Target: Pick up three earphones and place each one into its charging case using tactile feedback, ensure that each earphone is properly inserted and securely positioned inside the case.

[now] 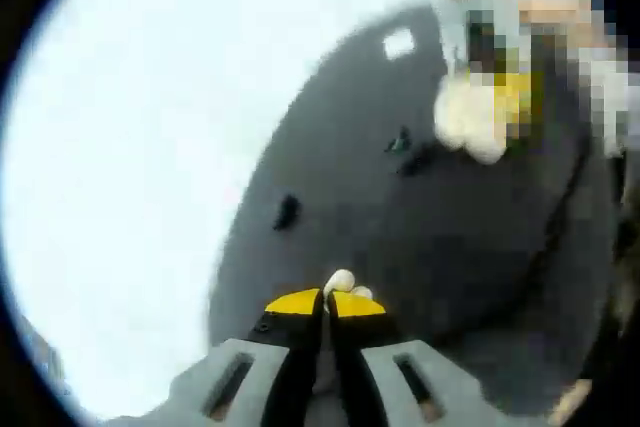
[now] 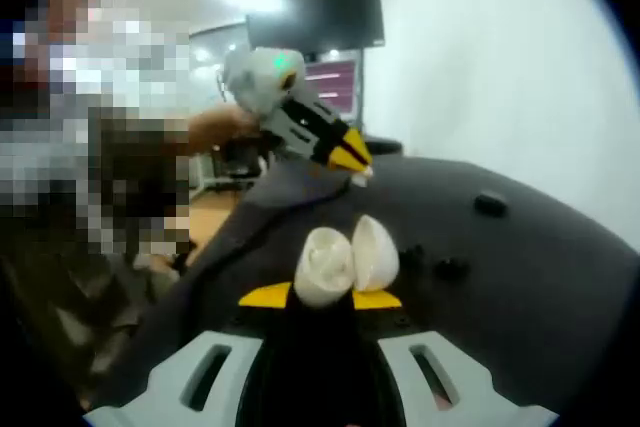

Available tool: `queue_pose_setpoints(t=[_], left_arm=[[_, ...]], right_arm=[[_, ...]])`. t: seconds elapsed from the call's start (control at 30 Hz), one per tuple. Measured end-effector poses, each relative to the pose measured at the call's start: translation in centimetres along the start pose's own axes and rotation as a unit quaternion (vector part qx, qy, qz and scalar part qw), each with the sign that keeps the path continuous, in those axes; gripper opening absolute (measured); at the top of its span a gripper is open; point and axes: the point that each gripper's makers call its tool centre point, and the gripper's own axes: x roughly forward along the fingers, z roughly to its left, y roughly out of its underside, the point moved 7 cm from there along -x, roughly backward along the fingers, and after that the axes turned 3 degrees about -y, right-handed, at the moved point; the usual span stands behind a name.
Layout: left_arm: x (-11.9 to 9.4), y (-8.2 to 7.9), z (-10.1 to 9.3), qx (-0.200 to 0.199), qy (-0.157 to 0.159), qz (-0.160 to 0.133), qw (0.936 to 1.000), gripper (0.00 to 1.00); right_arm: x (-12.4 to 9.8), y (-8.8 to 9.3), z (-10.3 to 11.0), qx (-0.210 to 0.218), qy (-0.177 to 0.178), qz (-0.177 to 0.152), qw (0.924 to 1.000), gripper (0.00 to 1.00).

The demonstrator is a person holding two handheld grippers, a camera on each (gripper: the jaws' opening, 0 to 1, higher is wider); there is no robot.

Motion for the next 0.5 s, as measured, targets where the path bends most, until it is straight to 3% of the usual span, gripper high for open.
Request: queue_pose_setpoints(t=[0.03, 0.13, 0.27, 0.3, 0.37, 0.5], left_arm=[[0.1, -0.5, -0.7, 0.014, 0.021, 0.01, 0.9996, 0.01], [0.0, -1.6, -1.7, 0.001, 0.072, 0.027, 0.997, 0.01], [0.0, -2.5, -2.1, -0.043, 0.124, 0.069, 0.9889, 0.01], [0.2, -2.7, -1.9, -0.057, 0.126, 0.075, 0.9875, 0.02], [0.4, -3.1, -1.7, -0.038, 0.133, 0.072, 0.9877, 0.02], [0.3, -3.6, -1.8, -0.069, 0.157, 0.057, 0.9835, 0.03]], right_arm=[[0.0, 0.0, 0.0, 0.0, 0.0, 0.0, 1.0, 0.22], [0.0, 0.0, 0.0, 0.0, -0.001, 0.0, 1.0, 0.22], [0.0, 0.0, 0.0, 0.0, -0.001, -0.001, 1.0, 0.22], [0.0, 0.0, 0.0, 0.0, -0.001, -0.001, 1.0, 0.22], [0.0, 0.0, 0.0, -0.001, -0.001, 0.0, 1.0, 0.22], [0.0, 0.0, 0.1, -0.001, 0.0, -0.001, 1.0, 0.22]])
